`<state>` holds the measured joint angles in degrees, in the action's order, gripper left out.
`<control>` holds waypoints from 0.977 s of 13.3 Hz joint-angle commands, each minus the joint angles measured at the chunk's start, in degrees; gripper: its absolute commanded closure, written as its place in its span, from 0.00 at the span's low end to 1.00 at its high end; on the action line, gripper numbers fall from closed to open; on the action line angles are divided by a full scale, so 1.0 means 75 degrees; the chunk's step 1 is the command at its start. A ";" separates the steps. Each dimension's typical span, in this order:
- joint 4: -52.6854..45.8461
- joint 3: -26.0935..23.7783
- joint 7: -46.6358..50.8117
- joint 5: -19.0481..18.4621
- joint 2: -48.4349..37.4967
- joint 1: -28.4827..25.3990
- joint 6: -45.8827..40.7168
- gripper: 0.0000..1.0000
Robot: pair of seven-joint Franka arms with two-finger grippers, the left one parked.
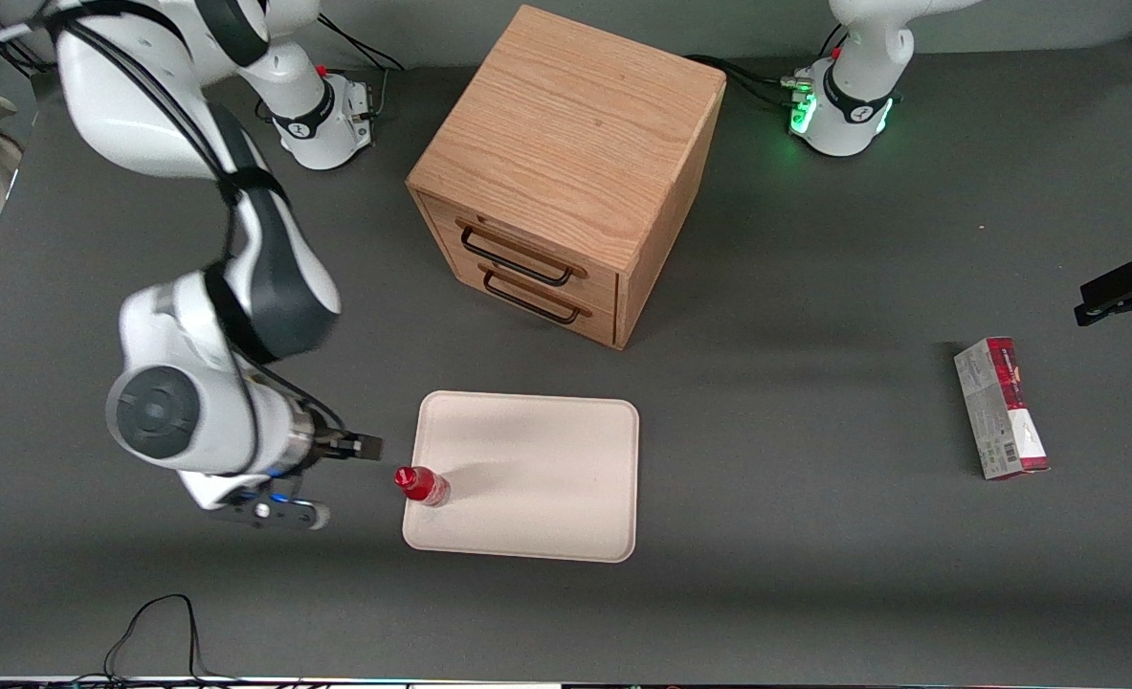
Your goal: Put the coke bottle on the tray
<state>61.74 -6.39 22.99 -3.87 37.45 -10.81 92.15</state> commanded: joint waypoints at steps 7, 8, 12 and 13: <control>0.5731 0.0453 -0.2361 0.0235 -0.5071 0.0867 0.0976 0.00; 0.6061 0.0512 -0.2362 0.0235 -0.5424 0.0867 0.1048 0.00; 0.6030 0.0864 -0.2959 0.0258 -0.5685 0.0843 0.0639 0.00; 0.5913 0.0864 -0.2948 0.0339 -0.5662 0.0843 0.0627 0.00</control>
<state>105.91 -0.49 2.47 -2.86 -4.54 -4.11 96.62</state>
